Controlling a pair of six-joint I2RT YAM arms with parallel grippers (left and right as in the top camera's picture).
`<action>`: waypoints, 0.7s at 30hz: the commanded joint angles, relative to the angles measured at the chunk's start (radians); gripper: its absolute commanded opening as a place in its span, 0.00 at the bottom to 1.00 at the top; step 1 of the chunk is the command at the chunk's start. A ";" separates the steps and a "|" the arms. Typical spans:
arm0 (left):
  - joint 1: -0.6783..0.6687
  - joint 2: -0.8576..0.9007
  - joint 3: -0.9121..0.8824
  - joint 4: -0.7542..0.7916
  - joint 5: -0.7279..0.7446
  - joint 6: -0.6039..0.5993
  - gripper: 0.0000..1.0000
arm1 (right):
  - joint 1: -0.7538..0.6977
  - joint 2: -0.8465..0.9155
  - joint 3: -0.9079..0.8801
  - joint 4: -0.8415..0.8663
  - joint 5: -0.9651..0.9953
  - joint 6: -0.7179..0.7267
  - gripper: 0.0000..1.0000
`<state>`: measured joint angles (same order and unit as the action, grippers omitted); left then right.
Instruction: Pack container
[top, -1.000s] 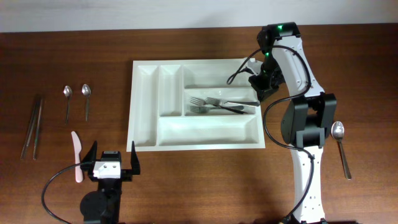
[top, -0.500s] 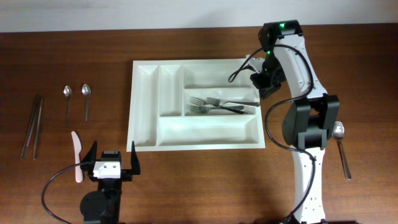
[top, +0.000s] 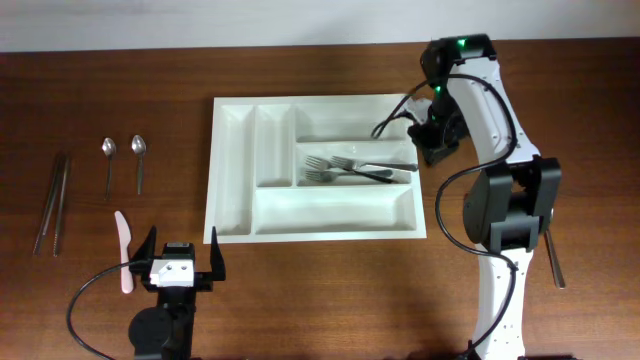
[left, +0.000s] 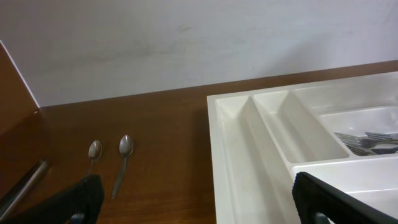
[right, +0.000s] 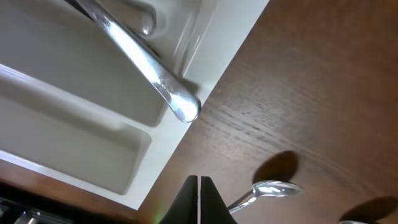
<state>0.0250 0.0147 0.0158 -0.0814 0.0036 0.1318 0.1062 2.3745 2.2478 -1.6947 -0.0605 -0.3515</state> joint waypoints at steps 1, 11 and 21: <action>0.004 -0.008 -0.006 -0.001 -0.003 0.013 0.99 | 0.005 -0.010 -0.033 -0.005 0.008 0.013 0.04; 0.004 -0.008 -0.006 -0.001 -0.003 0.013 0.99 | 0.005 -0.010 -0.034 -0.005 -0.051 -0.010 0.04; 0.004 -0.008 -0.006 -0.001 -0.003 0.013 0.99 | 0.003 -0.010 -0.035 0.023 -0.066 -0.035 0.04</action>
<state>0.0250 0.0147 0.0154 -0.0814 0.0036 0.1318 0.1062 2.3745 2.2230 -1.6833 -0.0975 -0.3721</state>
